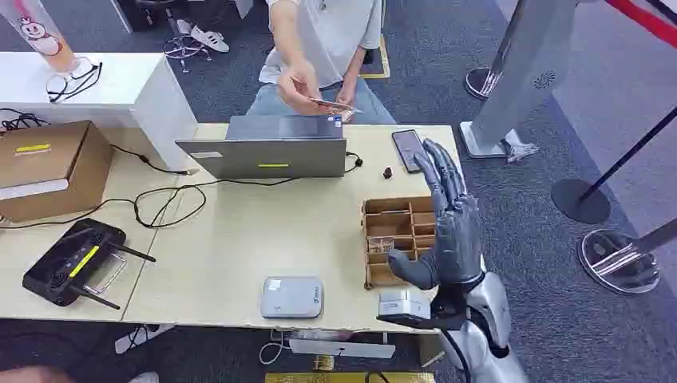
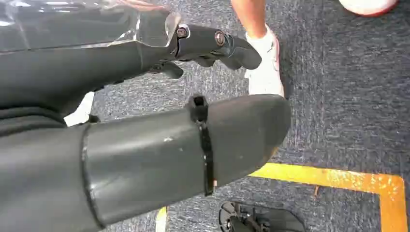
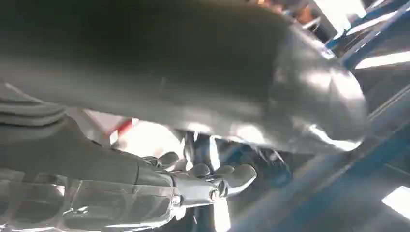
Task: Pass the card to the sensor for recognition and then transmit it.
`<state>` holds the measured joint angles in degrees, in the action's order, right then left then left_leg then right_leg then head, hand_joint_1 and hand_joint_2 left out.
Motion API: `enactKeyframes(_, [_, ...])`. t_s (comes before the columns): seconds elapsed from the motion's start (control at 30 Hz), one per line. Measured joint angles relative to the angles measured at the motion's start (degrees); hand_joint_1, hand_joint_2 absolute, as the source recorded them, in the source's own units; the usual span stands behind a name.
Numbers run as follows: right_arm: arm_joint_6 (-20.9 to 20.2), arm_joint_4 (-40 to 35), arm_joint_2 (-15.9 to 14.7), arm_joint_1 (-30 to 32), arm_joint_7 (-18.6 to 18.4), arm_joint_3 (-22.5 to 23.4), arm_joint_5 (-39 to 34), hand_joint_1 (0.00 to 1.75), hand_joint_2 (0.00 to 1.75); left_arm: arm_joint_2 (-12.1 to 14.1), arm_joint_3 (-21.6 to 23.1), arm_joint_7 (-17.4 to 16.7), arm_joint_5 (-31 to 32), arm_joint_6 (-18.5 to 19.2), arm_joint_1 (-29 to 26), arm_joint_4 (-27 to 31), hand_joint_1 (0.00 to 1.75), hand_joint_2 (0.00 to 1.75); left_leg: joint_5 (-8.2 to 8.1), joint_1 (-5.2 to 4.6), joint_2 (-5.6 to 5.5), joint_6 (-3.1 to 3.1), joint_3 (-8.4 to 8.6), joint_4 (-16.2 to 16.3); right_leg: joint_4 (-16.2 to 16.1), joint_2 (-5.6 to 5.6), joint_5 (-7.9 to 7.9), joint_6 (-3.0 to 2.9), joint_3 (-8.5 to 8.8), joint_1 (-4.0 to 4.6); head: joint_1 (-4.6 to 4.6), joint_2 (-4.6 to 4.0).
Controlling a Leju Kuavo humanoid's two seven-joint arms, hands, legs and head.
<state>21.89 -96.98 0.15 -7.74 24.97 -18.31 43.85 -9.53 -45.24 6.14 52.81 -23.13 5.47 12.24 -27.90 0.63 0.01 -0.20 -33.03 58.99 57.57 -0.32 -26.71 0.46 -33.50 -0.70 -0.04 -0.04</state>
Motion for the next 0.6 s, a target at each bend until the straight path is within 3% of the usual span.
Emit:
enactKeyframes(0.23, [5.4,5.4,-0.8,-6.0,-6.1,-1.8,13.4,0.0,0.0,0.0,0.5,-0.3,0.6,0.0,0.7,0.0,0.0,0.0,0.0,0.0,0.01,0.0,0.0,0.0,0.0,0.01,0.02,-0.02,-0.01,0.0,-0.02,0.0])
enactKeyframes(0.27, [5.6,6.5,-0.9,-6.9,-6.9,-2.2,14.7,0.0,1.75,0.0,0.5,-0.4,0.7,0.0,0.7,0.0,0.0,0.0,0.0,0.0,0.01,0.0,0.0,0.0,0.0,0.01,0.02,-0.02,-0.01,0.0,-0.02,0.0])
enactKeyframes(0.6, [5.8,18.9,-1.2,-16.2,-13.6,-6.4,23.2,0.0,1.75,0.0,0.8,-1.2,1.3,0.0,1.0,0.0,0.0,0.0,0.04,0.0,-0.01,-0.02,0.0,0.0,0.0,0.0,0.04,-0.04,0.0,0.0,0.0,0.0])
